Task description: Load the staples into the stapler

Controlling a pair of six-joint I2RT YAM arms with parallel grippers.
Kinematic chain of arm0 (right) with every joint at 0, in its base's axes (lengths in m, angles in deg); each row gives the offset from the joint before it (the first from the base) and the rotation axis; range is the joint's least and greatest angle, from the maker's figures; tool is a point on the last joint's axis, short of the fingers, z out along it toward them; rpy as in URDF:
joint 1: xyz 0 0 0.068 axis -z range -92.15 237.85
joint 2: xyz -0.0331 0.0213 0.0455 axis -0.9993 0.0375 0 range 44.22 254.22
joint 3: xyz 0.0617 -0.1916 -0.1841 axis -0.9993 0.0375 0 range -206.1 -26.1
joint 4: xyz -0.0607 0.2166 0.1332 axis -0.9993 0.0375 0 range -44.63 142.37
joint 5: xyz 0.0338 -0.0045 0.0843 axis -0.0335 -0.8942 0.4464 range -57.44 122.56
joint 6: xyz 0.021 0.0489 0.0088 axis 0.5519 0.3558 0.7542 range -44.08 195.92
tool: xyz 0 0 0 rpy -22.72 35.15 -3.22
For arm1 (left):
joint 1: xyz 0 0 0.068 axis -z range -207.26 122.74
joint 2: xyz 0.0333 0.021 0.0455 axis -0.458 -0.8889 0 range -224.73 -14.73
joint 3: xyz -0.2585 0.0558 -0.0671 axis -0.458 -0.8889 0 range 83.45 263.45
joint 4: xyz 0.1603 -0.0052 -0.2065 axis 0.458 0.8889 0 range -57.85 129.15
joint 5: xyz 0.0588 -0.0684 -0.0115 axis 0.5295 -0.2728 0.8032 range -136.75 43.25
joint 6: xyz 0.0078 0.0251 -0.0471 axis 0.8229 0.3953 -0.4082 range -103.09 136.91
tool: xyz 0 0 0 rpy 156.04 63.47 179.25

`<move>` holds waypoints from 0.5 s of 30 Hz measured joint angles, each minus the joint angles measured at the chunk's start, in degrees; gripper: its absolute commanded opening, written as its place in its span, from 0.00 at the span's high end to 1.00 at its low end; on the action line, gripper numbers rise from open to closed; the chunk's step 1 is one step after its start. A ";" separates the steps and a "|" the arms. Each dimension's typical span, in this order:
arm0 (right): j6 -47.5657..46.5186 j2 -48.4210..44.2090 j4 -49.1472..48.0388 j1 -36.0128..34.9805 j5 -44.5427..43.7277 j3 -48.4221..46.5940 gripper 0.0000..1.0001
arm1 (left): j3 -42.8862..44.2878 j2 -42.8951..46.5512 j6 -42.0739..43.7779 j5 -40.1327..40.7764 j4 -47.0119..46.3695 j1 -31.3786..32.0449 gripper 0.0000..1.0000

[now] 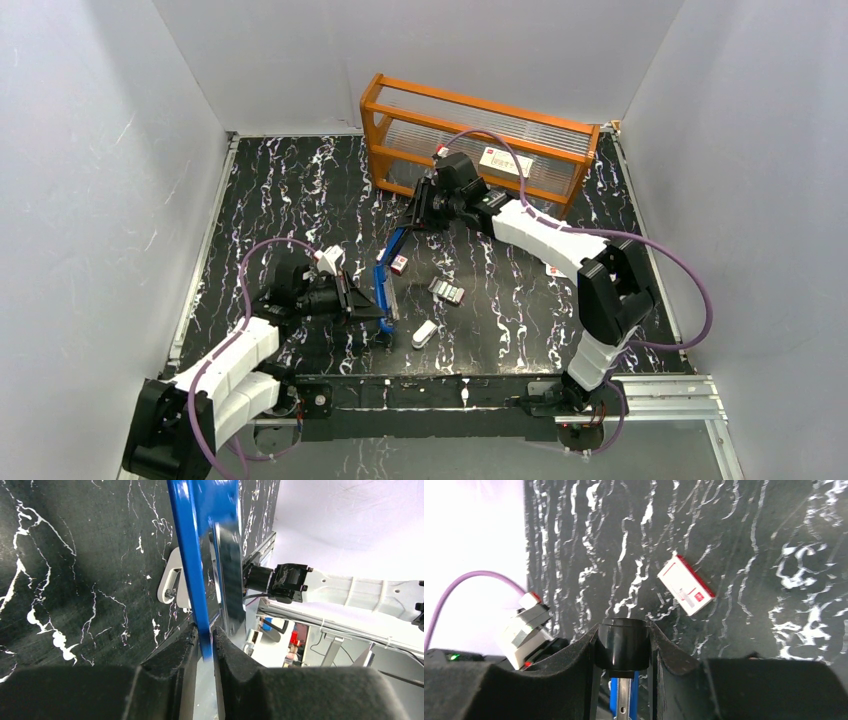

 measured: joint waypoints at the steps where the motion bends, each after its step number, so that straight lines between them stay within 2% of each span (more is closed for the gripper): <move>1: -0.63 0.11 0.46 0.02 -0.52 -0.13 0.83 | -0.20 0.09 -0.15 0.11 -0.22 0.04 0.83; 11: -3.04 0.57 3.96 -3.23 -5.73 -0.04 0.82 | -1.68 -0.42 -0.87 3.58 0.35 0.13 0.82; 15: -2.84 0.66 4.24 -5.55 -6.97 -0.04 0.82 | -1.16 -0.07 0.13 7.58 4.57 0.13 0.74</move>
